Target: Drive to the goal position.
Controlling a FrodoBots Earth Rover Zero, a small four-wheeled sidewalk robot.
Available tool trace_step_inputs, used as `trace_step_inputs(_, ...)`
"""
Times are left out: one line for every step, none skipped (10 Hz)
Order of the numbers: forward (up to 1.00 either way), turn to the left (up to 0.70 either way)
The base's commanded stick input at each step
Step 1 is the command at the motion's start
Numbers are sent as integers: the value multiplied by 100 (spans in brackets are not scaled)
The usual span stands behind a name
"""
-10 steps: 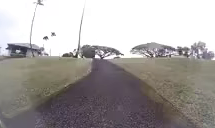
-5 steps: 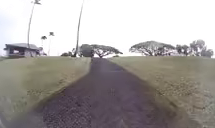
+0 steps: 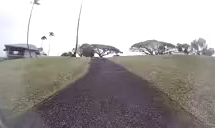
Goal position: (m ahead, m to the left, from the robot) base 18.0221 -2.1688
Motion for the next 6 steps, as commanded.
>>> trace_step_inputs(70, 0)
trace_step_inputs(70, 0)
trace_step_inputs(70, 0)
trace_step_inputs(70, 0)
trace_step_inputs(70, 0)
trace_step_inputs(70, 0)
